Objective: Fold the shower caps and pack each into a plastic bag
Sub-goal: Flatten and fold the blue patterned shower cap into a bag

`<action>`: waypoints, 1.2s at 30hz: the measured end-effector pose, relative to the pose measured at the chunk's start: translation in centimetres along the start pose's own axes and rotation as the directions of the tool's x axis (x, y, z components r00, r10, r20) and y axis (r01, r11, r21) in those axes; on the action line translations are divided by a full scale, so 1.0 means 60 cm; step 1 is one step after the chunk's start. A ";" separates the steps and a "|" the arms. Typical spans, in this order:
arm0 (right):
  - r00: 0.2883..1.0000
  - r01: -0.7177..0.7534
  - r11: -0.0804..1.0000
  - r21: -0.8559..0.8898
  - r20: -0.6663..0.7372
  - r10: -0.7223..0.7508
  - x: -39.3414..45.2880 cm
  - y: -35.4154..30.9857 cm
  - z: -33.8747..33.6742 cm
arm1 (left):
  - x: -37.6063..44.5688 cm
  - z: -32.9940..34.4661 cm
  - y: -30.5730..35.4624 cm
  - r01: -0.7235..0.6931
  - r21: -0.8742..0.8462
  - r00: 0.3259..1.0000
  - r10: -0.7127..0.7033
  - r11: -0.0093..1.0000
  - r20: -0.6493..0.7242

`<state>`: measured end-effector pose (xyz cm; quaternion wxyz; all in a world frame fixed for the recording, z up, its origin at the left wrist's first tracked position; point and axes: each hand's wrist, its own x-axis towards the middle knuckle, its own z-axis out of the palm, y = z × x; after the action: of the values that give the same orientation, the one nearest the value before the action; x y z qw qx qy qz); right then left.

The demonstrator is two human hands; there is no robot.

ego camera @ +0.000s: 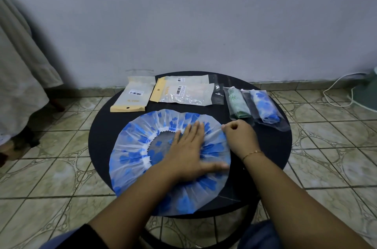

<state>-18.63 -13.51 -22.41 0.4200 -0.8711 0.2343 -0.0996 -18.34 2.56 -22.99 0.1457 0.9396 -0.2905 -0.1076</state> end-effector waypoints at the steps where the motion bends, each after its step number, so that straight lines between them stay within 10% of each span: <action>1: 0.995 0.063 0.993 -0.100 -0.073 -0.070 -0.009 -0.004 -0.004 | -0.006 -0.011 -0.002 0.013 -0.020 0.999 -0.014 1.000 -0.042; 8: 0.780 0.576 0.690 -0.438 0.043 -0.624 -0.081 -0.033 0.048 | -0.046 -0.053 -0.083 0.275 0.115 0.938 -0.240 0.955 -0.252; 12: 0.844 0.526 0.679 -0.511 0.412 -0.344 -0.084 -0.027 0.075 | -0.060 -0.032 -0.125 0.340 0.090 0.926 -0.317 0.936 -0.204; 16: 0.863 0.438 0.729 -0.526 0.472 -0.179 -0.060 -0.011 0.065 | -0.065 -0.017 -0.146 0.354 0.091 0.931 -0.342 0.931 -0.124; 24: 0.879 0.453 0.723 -0.521 0.398 -0.264 -0.050 -0.009 0.053 | -0.077 -0.030 -0.147 0.145 -0.287 0.874 -0.259 0.947 -0.410; 27: 0.852 0.518 0.680 -0.519 0.246 -0.461 -0.066 -0.022 0.047 | -0.092 -0.037 -0.145 0.090 -0.147 0.787 -0.160 0.985 -0.596; 30: 0.835 0.540 0.729 -0.421 0.159 -0.527 -0.093 -0.035 0.051 | -0.108 -0.038 -0.136 0.150 -0.138 0.849 -0.199 0.979 -0.489; 36: 0.848 0.472 0.731 -0.493 0.480 -0.224 -0.136 -0.017 0.060 | -0.133 -0.033 -0.124 0.194 0.037 0.977 -0.189 0.980 -0.102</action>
<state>-24.09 -6.49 -23.70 0.1364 -0.9878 -0.0056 0.0750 -20.40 13.46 -22.68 0.1270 0.9704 -0.1936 -0.0683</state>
